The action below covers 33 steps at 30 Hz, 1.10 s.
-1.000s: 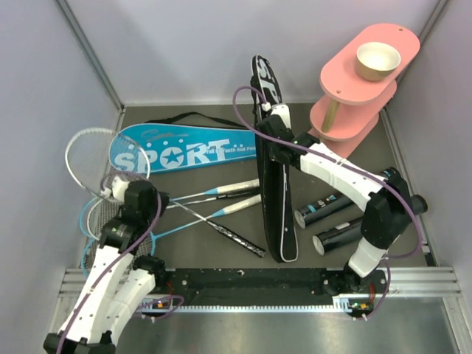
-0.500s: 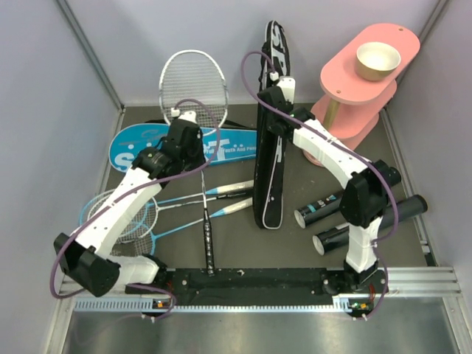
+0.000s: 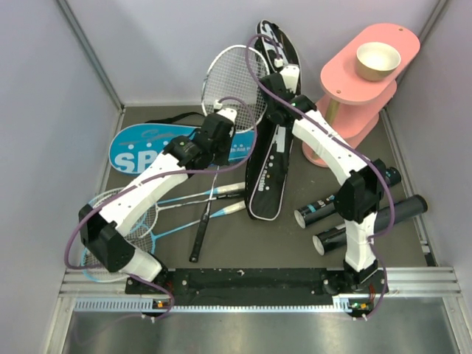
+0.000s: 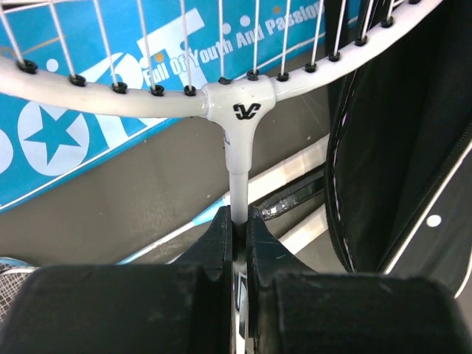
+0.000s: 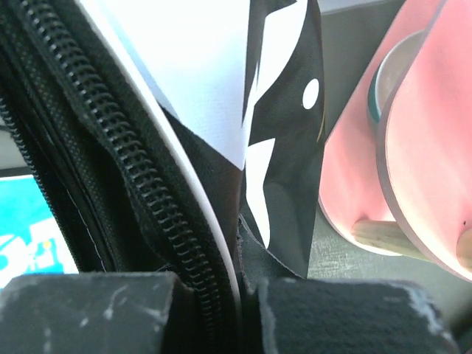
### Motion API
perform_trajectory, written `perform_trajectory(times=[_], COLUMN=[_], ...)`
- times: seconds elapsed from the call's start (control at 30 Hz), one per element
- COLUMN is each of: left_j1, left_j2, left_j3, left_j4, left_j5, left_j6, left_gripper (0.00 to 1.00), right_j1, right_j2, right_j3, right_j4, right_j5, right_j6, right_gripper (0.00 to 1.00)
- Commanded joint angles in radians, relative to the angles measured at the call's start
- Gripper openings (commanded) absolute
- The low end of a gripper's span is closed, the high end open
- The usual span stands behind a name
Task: Pack up the badminton gear
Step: Place the racket in the racket bag.
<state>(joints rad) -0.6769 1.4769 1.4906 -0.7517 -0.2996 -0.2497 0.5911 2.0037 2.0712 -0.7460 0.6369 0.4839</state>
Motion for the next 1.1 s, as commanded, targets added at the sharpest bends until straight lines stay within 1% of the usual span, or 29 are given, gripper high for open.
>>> perform_trajectory(times=[0.0,0.1,0.17,0.27,0.33,0.47,0.73,0.77,0.87,0.9,0.93,1.0,1.07], left_j1=[-0.042,-0.049,-0.047,-0.046,-0.049,-0.049,-0.061,-0.069,-0.107,-0.118,-0.136,-0.141,-0.141], left_j2=[0.039,0.077,0.085,0.057,0.046,0.075,0.148,0.146,0.149,0.149,0.146,0.131,0.076], left_j3=[0.043,0.066,0.074,0.036,0.014,0.011,0.04,0.04,0.034,0.034,0.027,0.013,-0.024], left_j4=[-0.006,-0.049,-0.072,-0.063,-0.038,-0.058,-0.11,-0.11,-0.126,-0.13,-0.135,-0.138,-0.108], left_j5=[-0.061,-0.07,-0.113,-0.136,-0.124,-0.02,0.019,-0.001,-0.137,-0.189,-0.291,-0.318,-0.314], left_j6=[0.009,-0.016,-0.063,-0.08,-0.073,-0.046,-0.026,-0.026,-0.037,-0.058,-0.074,-0.12,-0.125], left_gripper=[0.0,0.0,0.0,0.0,0.0,0.0,0.0,0.0,0.0,0.0,0.0,0.0,0.0], right_j1=[-0.027,-0.027,-0.028,-0.03,-0.031,-0.03,-0.031,-0.031,-0.03,-0.03,-0.031,-0.031,-0.031], right_j2=[-0.045,-0.091,-0.114,-0.158,-0.196,-0.263,-0.296,-0.292,-0.293,-0.292,-0.292,-0.28,-0.27], right_j3=[0.055,0.012,-0.045,-0.109,-0.17,-0.282,-0.346,-0.344,-0.341,-0.338,-0.335,-0.32,-0.319], right_j4=[0.125,0.141,0.175,0.198,0.227,0.345,0.412,0.412,0.413,0.407,0.402,0.387,0.375], right_j5=[0.089,0.075,0.063,0.047,0.026,0.0,-0.019,-0.02,-0.028,-0.031,-0.031,-0.008,0.012], right_j6=[0.074,0.116,0.125,0.14,0.14,0.147,0.139,0.133,0.125,0.124,0.121,0.113,0.085], right_gripper=[0.0,0.0,0.0,0.0,0.0,0.0,0.0,0.0,0.0,0.0,0.0,0.0,0.0])
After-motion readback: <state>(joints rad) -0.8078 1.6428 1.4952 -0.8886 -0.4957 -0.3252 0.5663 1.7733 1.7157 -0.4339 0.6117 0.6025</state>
